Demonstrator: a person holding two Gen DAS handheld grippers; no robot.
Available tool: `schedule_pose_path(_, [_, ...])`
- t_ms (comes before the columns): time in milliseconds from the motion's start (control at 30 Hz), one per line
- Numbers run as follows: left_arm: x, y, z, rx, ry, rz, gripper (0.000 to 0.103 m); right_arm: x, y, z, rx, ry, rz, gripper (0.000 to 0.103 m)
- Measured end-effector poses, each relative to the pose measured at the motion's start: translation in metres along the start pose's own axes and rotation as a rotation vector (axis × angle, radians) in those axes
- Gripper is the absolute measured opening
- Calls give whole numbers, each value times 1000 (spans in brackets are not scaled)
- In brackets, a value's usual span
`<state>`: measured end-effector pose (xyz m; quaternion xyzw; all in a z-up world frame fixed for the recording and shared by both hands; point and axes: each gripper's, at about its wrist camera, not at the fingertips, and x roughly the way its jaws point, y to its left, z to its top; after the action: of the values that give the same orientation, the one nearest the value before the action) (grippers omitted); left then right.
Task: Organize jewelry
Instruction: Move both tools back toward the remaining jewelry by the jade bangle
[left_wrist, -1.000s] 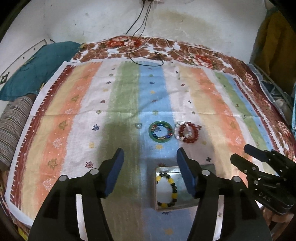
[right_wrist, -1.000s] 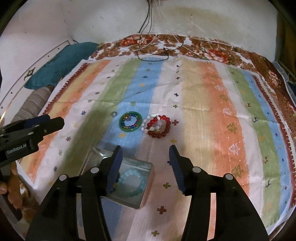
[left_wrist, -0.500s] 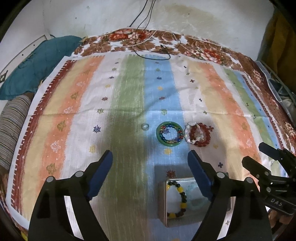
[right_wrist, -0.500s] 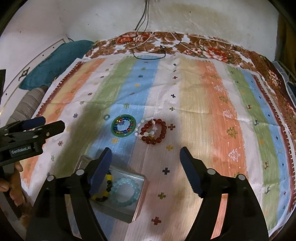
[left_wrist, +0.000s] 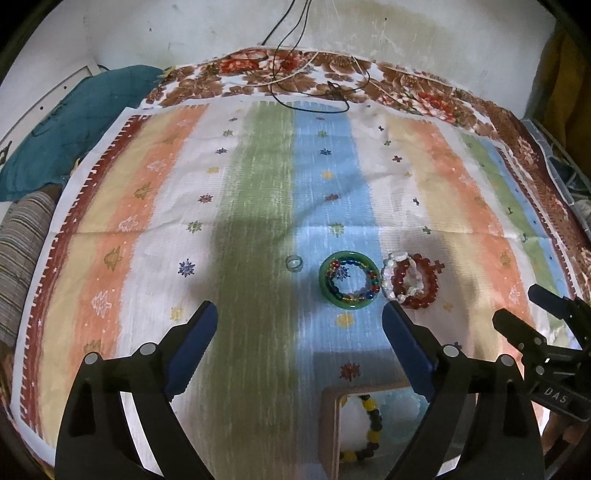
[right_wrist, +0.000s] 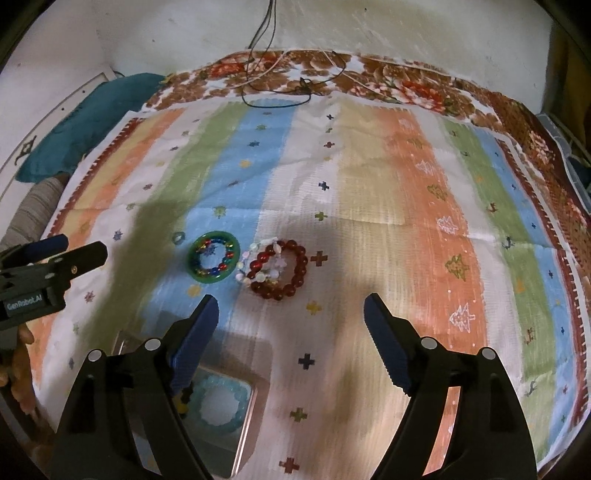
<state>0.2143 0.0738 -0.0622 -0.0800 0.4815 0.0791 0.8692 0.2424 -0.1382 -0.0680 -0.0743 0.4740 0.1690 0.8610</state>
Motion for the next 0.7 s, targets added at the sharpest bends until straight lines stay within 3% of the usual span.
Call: schedule_pose_path(700, [45,4,20,3,46,13,89,46,-12,17,18,68,-39,81])
